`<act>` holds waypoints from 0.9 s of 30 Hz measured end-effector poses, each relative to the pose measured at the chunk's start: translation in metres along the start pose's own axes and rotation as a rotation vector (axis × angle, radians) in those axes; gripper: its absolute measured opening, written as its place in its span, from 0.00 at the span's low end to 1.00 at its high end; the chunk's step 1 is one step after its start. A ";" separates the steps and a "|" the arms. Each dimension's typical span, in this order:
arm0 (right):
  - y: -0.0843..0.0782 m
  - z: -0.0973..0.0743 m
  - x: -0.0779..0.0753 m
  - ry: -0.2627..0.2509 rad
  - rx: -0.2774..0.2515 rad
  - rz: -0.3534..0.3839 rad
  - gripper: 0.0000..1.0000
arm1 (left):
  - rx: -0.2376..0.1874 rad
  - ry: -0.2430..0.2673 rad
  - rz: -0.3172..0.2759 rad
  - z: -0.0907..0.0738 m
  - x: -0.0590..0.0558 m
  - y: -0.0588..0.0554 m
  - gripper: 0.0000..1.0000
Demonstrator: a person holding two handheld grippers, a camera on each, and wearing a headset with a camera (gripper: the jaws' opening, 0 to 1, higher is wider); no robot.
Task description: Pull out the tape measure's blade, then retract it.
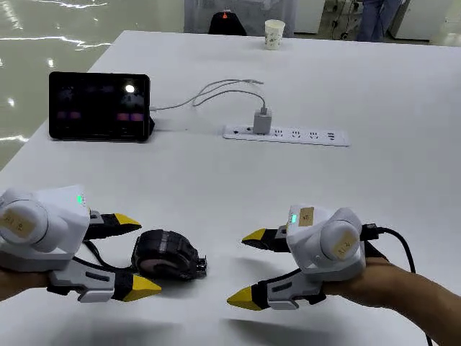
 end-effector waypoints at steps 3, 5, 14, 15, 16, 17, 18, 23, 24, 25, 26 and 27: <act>0.003 0.005 0.000 0.011 0.001 -0.027 0.47 | 0.012 -0.015 0.017 0.001 0.001 0.000 0.53; 0.005 0.008 -0.001 0.018 0.002 -0.032 0.45 | 0.017 -0.018 0.025 0.002 0.003 0.000 0.52; 0.012 0.023 -0.003 0.047 0.004 -0.082 0.32 | 0.049 -0.060 0.067 0.004 0.007 0.000 0.44; 0.012 0.025 -0.003 0.051 0.006 -0.084 0.32 | 0.054 -0.066 0.071 0.004 0.007 0.000 0.42; 0.012 0.027 -0.003 0.054 0.010 -0.093 0.31 | 0.061 -0.074 0.078 0.005 0.006 -0.001 0.40; 0.012 0.028 -0.003 0.055 0.012 -0.098 0.29 | 0.063 -0.077 0.079 0.005 0.006 -0.001 0.39; 0.012 0.031 -0.004 0.056 0.021 -0.110 0.28 | 0.072 -0.089 0.084 0.006 0.006 -0.002 0.38; 0.013 0.038 -0.006 0.071 0.035 -0.130 0.24 | 0.091 -0.104 0.105 0.008 0.007 -0.005 0.34; 0.014 0.040 -0.006 0.074 0.035 -0.134 0.23 | 0.095 -0.106 0.108 0.008 0.007 -0.005 0.33; 0.014 0.041 -0.006 0.078 0.037 -0.134 0.22 | 0.097 -0.109 0.111 0.008 0.007 -0.005 0.33; 0.014 0.042 -0.006 0.083 0.037 -0.136 0.21 | 0.100 -0.112 0.118 0.009 0.007 -0.005 0.32; 0.015 0.043 -0.006 0.086 0.038 -0.137 0.20 | 0.102 -0.114 0.123 0.009 0.008 -0.005 0.31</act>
Point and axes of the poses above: the centre of the closed fingertips' face, and the gripper's own axes: z roughly forward along the fingers, x roughly to its left, y roughly out of its top, the point moved 2 cm from there along -z, roughly backward along the fingers, and after that the axes turned 10 degrees about z, right-handed, at the moved point
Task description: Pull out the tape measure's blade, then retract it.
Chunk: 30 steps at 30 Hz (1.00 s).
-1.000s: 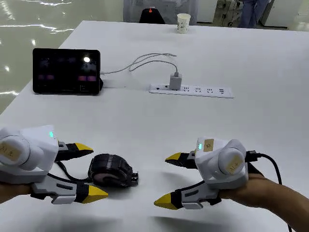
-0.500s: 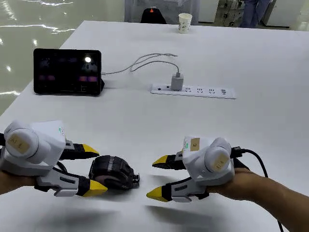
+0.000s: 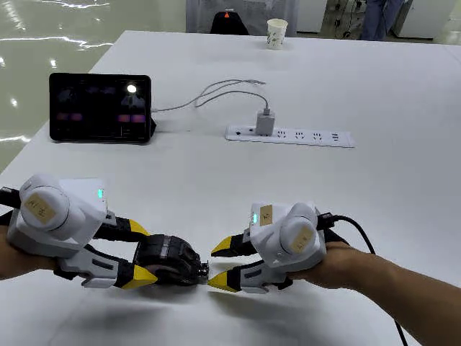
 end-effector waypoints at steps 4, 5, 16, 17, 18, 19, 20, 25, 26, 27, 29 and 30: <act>0.000 0.007 0.000 0.014 0.010 -0.013 0.17 | 0.019 -0.014 0.024 0.000 0.001 -0.002 0.29; 0.000 0.008 0.000 0.017 0.012 -0.013 0.16 | 0.021 -0.016 0.029 0.001 0.002 -0.003 0.28; -0.003 0.015 -0.001 0.033 0.036 -0.036 0.12 | 0.034 -0.034 0.070 0.004 0.004 -0.005 0.25; -0.003 0.015 -0.001 0.035 0.035 -0.034 0.12 | 0.035 -0.034 0.078 0.004 0.004 -0.005 0.25; -0.003 0.015 -0.001 0.036 0.036 -0.033 0.11 | 0.036 -0.034 0.082 0.004 0.004 -0.005 0.25; -0.003 0.015 -0.001 0.039 0.036 -0.031 0.11 | 0.036 -0.035 0.084 0.004 0.004 -0.005 0.24; -0.003 0.015 -0.001 0.040 0.036 -0.028 0.11 | 0.035 -0.035 0.086 0.004 0.004 -0.006 0.24; -0.003 0.015 -0.001 0.045 0.044 -0.035 0.10 | 0.030 -0.038 0.091 0.004 0.004 -0.006 0.24; -0.003 0.015 0.000 0.045 0.046 -0.035 0.10 | 0.028 -0.038 0.090 0.004 0.003 -0.006 0.24; -0.003 0.014 0.000 0.046 0.047 -0.032 0.10 | 0.028 -0.039 0.091 0.004 0.003 -0.006 0.24; -0.003 0.014 0.000 0.047 0.049 -0.034 0.10 | 0.028 -0.041 0.092 0.004 0.004 -0.006 0.23; -0.003 0.014 0.000 0.047 0.051 -0.033 0.10 | 0.028 -0.041 0.092 0.004 0.003 -0.006 0.23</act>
Point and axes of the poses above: the centre of the closed fingertips' face, and the gripper's own axes: z roughly forward along the fingers, x roughly to its left, y roughly out of its top, the point moved 2 cm from there along -z, roughly backward along the fingers, and after that the axes turned 10 degrees about z, right-handed, at the moved point
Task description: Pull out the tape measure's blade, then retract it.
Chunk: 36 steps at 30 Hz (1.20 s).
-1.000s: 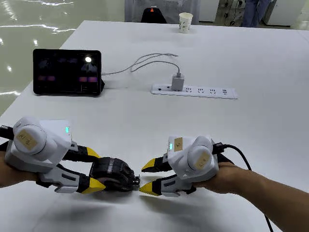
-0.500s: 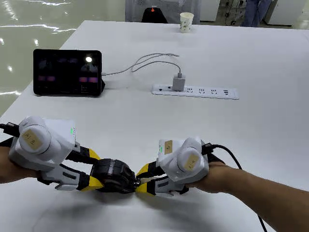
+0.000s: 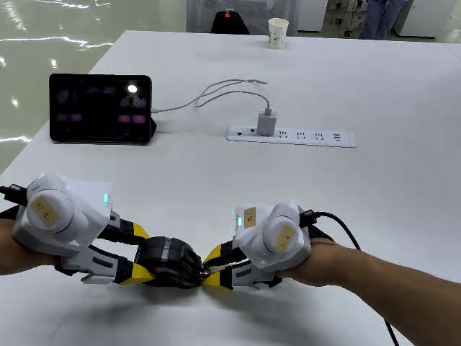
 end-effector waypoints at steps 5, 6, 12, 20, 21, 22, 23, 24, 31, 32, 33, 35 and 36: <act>0.000 -0.001 0.000 0.001 0.005 -0.005 0.09 | -0.003 -0.004 -0.004 0.000 0.000 0.000 0.23; 0.000 -0.001 0.000 0.000 0.005 -0.006 0.09 | -0.002 -0.004 -0.006 0.000 0.000 0.000 0.23; 0.000 -0.001 0.001 0.001 0.006 -0.006 0.09 | 0.001 -0.008 -0.005 0.000 0.000 0.000 0.23; -0.002 -0.003 0.001 0.002 0.009 -0.007 0.09 | 0.019 -0.014 0.000 0.001 0.001 -0.002 0.23; -0.002 -0.004 0.001 0.002 0.011 -0.008 0.09 | 0.023 -0.016 0.002 0.001 0.002 -0.003 0.23; -0.002 -0.004 0.001 0.003 0.011 -0.008 0.09 | 0.024 -0.017 0.003 0.001 0.002 -0.003 0.23; -0.003 -0.004 0.002 0.003 0.012 -0.008 0.09 | 0.027 -0.018 0.004 0.002 0.002 -0.003 0.23; -0.003 -0.004 0.002 0.003 0.012 -0.009 0.09 | 0.030 -0.018 0.006 0.001 0.001 -0.002 0.23; -0.006 -0.007 0.001 0.002 0.016 -0.012 0.09 | 0.035 -0.021 0.003 0.001 -0.001 0.000 0.23; -0.006 -0.008 0.001 0.002 0.016 -0.012 0.09 | 0.036 -0.022 0.004 0.001 -0.001 0.000 0.23; -0.007 -0.009 0.001 0.002 0.016 -0.012 0.09 | 0.037 -0.022 0.004 0.001 -0.001 0.000 0.23; -0.009 -0.011 0.001 0.002 0.018 -0.010 0.09 | 0.040 -0.025 0.008 0.001 -0.001 0.000 0.23; -0.010 -0.012 0.002 0.001 0.020 -0.010 0.09 | 0.042 -0.026 0.009 0.001 -0.002 0.001 0.23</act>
Point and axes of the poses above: the centre of the closed fingertips' face, and the gripper's own axes: z roughly forward along the fingers, x roughly to its left, y roughly out of its top, the point moved 2 cm from there along -z, roughly backward along the fingers, and after that the axes turned 10 degrees about z, right-handed, at the moved point
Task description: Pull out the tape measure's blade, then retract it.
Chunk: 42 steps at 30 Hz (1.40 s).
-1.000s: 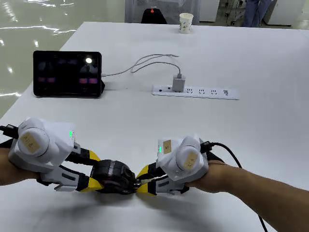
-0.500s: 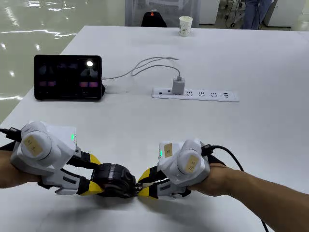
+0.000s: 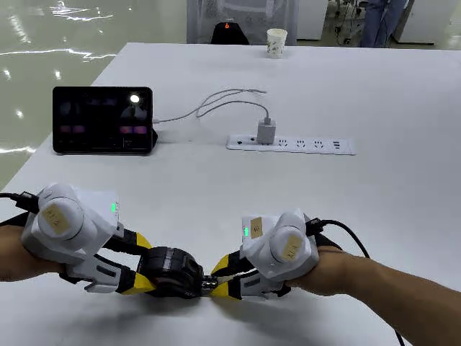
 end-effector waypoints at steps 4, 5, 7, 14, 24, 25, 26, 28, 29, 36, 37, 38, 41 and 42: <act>-0.003 -0.003 0.000 -0.002 0.001 0.002 0.09 | 0.005 -0.004 0.002 0.000 -0.001 0.001 0.23; -0.003 -0.004 0.000 -0.003 0.001 0.001 0.09 | 0.008 -0.005 0.003 0.000 -0.001 0.001 0.23; -0.004 -0.005 0.000 -0.004 0.001 0.003 0.09 | 0.010 -0.006 0.003 0.000 -0.001 0.001 0.23; -0.008 -0.009 0.000 -0.009 0.008 0.002 0.09 | 0.014 -0.006 0.003 0.000 -0.001 0.002 0.23; -0.013 -0.015 -0.001 -0.014 0.013 0.005 0.09 | 0.011 -0.009 -0.006 0.000 -0.001 0.003 0.23; -0.013 -0.016 -0.001 -0.015 0.014 0.004 0.09 | 0.011 -0.009 -0.006 0.000 -0.001 0.003 0.23; -0.014 -0.016 -0.001 -0.015 0.014 0.004 0.09 | 0.011 -0.009 -0.006 0.000 -0.001 0.003 0.23; -0.015 -0.017 -0.001 -0.017 0.014 0.007 0.09 | 0.010 -0.010 -0.007 0.000 -0.001 0.003 0.23; -0.015 -0.018 -0.001 -0.017 0.015 0.008 0.09 | 0.010 -0.010 -0.008 0.000 -0.001 0.003 0.23; -0.020 -0.023 0.000 -0.023 0.019 0.012 0.09 | 0.011 -0.010 -0.012 0.000 -0.001 0.002 0.23; -0.021 -0.024 0.000 -0.024 0.020 0.012 0.09 | 0.011 -0.010 -0.012 0.000 -0.001 0.002 0.23; -0.022 -0.025 0.000 -0.025 0.021 0.012 0.09 | 0.012 -0.011 -0.012 0.000 -0.001 0.002 0.23; -0.024 -0.027 0.000 -0.028 0.023 0.014 0.09 | 0.014 -0.012 -0.013 0.000 -0.001 0.002 0.23; -0.024 -0.028 0.000 -0.028 0.023 0.014 0.09 | 0.014 -0.012 -0.014 0.000 0.000 0.002 0.23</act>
Point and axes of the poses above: the centre of the closed fingertips' face, and the gripper's own axes: z roughly forward along the fingers, x roughly to its left, y roughly out of its top, the point moved 2 cm from there along -z, roughly backward along the fingers, and after that the axes turned 10 degrees about z, right-handed, at the moved point
